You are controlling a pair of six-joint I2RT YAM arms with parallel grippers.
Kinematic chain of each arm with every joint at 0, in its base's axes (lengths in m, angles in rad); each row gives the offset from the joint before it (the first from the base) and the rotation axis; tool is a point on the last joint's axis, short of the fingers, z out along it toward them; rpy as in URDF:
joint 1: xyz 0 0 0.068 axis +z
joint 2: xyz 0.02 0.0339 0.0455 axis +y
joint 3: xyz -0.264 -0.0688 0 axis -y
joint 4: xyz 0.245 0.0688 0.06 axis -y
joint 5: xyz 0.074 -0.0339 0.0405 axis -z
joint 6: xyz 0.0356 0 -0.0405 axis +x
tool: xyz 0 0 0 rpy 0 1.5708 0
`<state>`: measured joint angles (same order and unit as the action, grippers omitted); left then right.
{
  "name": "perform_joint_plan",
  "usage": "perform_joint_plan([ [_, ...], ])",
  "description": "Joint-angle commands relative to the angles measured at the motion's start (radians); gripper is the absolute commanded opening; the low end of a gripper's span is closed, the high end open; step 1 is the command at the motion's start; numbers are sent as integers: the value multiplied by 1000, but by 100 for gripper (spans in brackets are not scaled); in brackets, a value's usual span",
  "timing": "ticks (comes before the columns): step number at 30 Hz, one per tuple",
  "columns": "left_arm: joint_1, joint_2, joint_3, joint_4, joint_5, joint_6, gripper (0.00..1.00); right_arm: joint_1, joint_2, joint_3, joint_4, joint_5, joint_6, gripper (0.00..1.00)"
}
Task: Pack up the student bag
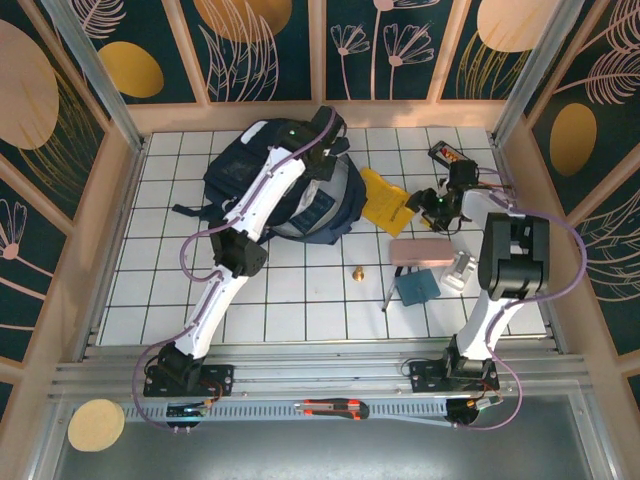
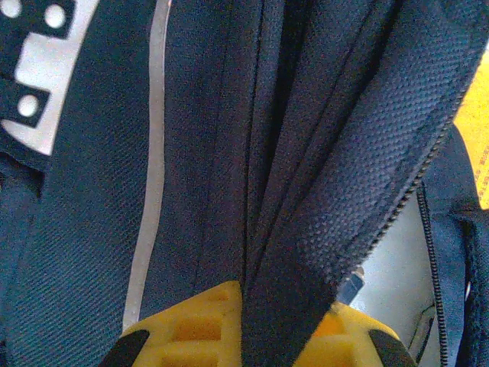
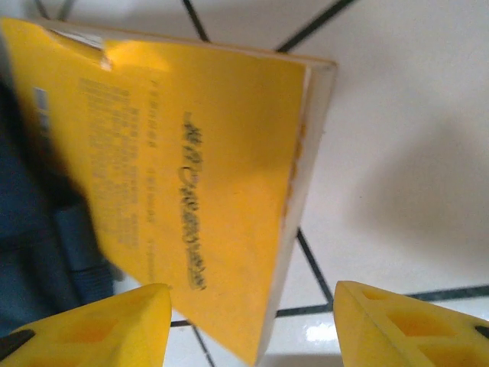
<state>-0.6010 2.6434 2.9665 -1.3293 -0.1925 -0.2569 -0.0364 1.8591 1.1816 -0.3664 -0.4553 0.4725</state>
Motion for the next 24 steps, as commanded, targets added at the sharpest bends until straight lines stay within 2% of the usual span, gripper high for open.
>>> perform_joint_plan([
  [1,17,18,42,28,-6,-11,0,10,51,29,30,-24,-32,58],
  [15,17,39,34,35,45,-9,0,87,145,33,196,-49,36,46],
  [24,16,54,32,35,57,-8,0,119,68,-13,307,-55,67,27],
])
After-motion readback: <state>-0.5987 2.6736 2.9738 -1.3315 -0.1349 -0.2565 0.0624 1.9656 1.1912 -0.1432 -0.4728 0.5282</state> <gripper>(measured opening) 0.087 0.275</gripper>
